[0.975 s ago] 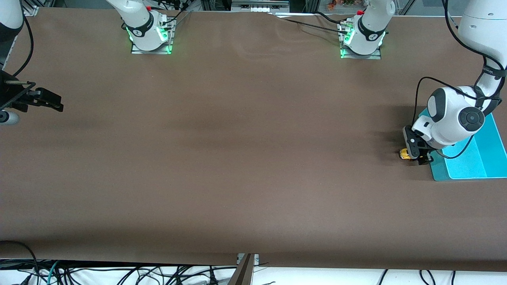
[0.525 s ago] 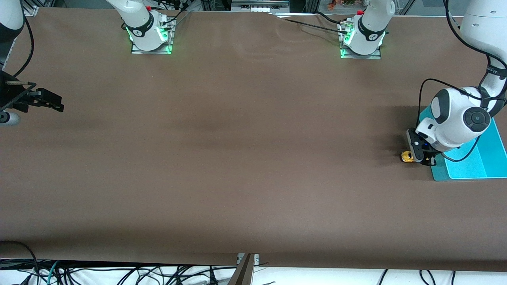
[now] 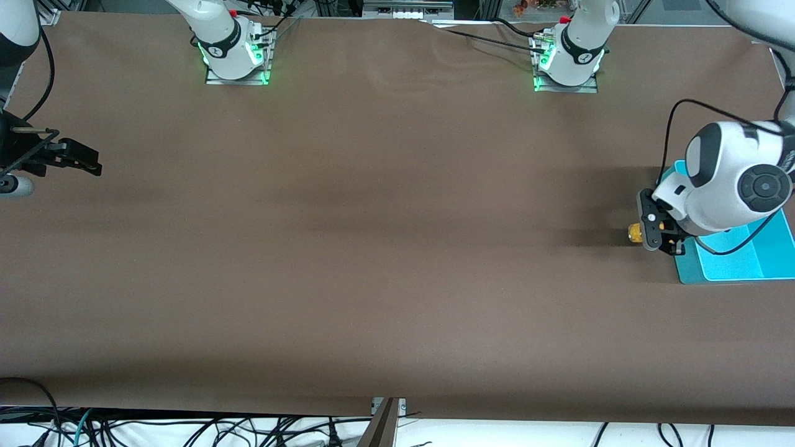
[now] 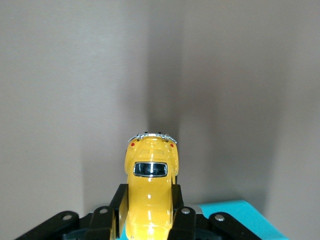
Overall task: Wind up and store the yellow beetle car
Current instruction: 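Lower the car into the blue bin and open the left gripper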
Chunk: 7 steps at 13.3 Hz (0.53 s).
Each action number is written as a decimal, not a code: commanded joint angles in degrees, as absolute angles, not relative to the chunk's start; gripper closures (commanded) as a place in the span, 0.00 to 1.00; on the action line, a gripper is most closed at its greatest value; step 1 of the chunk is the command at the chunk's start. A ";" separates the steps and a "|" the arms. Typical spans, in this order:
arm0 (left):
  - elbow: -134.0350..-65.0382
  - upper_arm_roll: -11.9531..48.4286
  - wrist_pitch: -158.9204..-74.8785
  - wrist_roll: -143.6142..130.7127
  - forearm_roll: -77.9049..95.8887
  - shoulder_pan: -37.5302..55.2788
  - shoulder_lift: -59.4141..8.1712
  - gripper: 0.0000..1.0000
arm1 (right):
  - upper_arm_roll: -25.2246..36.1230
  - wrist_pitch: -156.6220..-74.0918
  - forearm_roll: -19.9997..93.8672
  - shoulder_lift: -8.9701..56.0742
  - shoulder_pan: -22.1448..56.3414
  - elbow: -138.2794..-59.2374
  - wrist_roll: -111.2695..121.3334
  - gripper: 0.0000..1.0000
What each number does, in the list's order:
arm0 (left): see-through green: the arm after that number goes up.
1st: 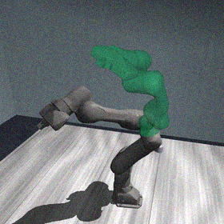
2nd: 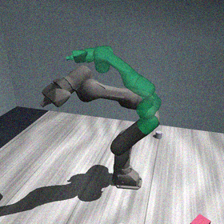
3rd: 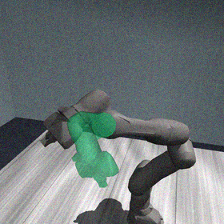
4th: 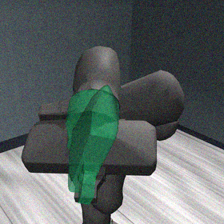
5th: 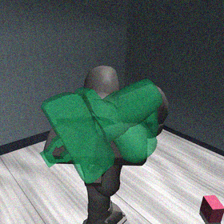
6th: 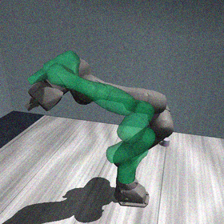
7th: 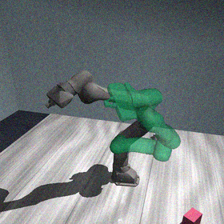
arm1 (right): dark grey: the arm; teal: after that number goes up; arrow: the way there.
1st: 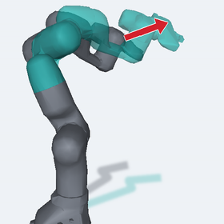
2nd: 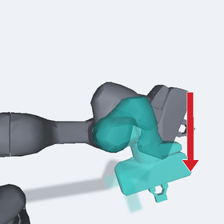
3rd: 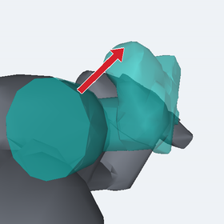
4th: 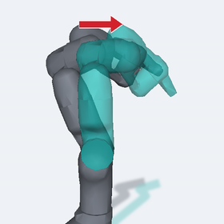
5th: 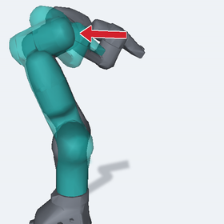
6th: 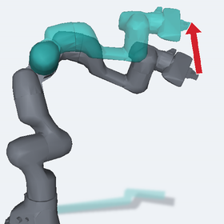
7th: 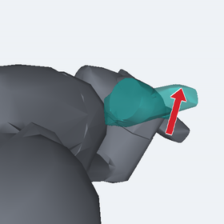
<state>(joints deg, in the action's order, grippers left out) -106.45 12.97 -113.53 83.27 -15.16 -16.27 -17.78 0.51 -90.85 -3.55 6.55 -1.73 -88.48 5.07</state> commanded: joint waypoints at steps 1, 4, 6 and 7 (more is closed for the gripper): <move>-104.94 11.44 -106.80 84.02 -17.05 -17.92 -15.83 0.88 | 0.26 -90.53 -4.04 6.59 -1.93 -87.98 5.10 0.00; -106.42 1.96 -112.20 94.35 -18.72 -19.25 -16.26 0.86 | 0.26 -90.53 -3.96 6.59 -1.93 -87.98 5.10 0.00; -109.76 -1.05 -123.34 100.00 -18.72 -21.61 -17.39 0.84 | 0.26 -90.53 -3.87 6.59 -1.93 -87.98 5.10 0.00; -111.17 -1.14 -129.23 101.76 -18.81 -23.36 -18.97 0.83 | 0.26 -90.53 -3.87 6.59 -1.93 -87.98 5.10 0.00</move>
<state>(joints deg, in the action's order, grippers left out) -108.42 -1.07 -121.30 98.37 -17.69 -21.37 -17.25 0.51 -90.86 -3.55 6.56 -1.74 -88.47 5.07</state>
